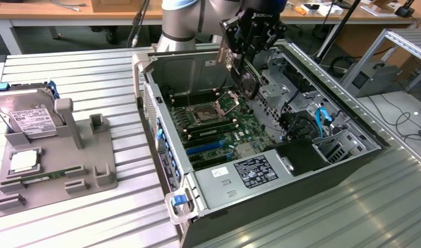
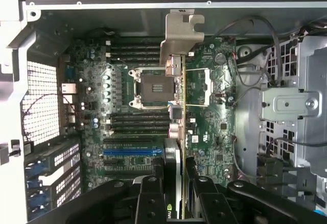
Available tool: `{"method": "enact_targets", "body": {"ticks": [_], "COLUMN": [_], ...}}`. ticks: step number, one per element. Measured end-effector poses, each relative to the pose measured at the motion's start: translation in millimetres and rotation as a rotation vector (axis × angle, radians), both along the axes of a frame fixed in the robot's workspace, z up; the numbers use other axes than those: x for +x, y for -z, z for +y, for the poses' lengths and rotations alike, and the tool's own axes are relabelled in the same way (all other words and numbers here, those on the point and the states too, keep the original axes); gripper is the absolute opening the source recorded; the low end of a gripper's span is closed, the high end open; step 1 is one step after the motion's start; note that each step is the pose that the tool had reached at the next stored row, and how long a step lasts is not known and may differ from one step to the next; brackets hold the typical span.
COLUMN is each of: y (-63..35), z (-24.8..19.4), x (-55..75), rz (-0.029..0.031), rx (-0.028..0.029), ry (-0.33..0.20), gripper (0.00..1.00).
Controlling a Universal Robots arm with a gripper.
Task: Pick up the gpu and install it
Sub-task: 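Pick up the gpu and move the gpu toward the slot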
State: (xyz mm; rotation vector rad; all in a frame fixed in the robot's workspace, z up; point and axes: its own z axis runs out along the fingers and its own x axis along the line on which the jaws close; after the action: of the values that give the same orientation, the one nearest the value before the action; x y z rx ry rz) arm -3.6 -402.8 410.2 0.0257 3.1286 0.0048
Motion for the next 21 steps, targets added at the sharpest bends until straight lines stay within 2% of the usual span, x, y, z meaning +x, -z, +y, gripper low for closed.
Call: {"method": "enact_targets", "body": {"ticks": [7,12,21], "y": [6.9,13.2,20.8], "z": [-0.4,-3.2,-3.4], "x": [7.4,10.9,25.1], "rz": [0.0012,0.0026,0.0041], "rx": [-0.0012,-0.0013,-0.0029], "ry": [0.000,0.000,-0.001], "gripper": [0.27,0.27,0.27]}}
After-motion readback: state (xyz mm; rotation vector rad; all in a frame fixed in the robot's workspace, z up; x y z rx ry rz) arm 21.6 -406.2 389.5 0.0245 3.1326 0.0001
